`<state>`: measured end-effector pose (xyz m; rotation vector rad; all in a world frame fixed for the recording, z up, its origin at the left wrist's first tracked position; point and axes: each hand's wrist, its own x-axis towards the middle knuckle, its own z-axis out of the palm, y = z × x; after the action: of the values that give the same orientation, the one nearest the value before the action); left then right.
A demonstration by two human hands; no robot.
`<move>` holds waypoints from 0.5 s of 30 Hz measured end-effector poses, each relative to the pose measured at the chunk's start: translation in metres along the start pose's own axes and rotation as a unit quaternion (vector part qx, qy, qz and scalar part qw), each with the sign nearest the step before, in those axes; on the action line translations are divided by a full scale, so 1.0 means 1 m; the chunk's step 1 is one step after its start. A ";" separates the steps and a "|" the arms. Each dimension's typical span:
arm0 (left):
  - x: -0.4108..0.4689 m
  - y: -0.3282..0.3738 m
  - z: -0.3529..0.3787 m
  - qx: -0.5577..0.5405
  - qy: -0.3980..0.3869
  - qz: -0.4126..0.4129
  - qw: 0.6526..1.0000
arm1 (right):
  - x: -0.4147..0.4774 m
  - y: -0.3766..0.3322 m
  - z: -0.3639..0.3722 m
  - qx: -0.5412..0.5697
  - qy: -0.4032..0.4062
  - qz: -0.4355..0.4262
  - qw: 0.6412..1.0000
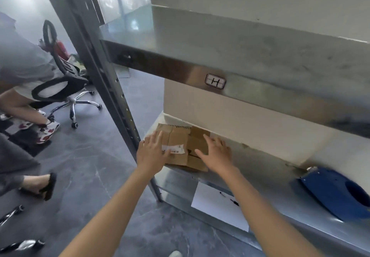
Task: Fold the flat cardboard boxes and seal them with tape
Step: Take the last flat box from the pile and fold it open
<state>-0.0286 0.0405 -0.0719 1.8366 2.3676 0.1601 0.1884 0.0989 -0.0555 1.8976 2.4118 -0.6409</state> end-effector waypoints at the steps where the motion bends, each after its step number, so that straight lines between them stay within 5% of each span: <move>1: 0.005 -0.004 0.002 -0.012 -0.006 0.005 1.000 | 0.002 -0.005 0.004 0.010 -0.002 0.012 1.000; 8: 0.021 -0.012 0.013 -0.034 -0.036 0.008 0.999 | 0.011 -0.023 0.025 0.076 -0.023 0.103 0.992; 15: 0.024 0.001 0.006 -0.212 -0.031 -0.020 0.977 | 0.008 -0.021 0.022 0.211 0.022 0.113 0.971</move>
<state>-0.0330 0.0639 -0.0787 1.5670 2.1174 0.5475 0.1616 0.0957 -0.0718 2.3138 2.1607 -1.1794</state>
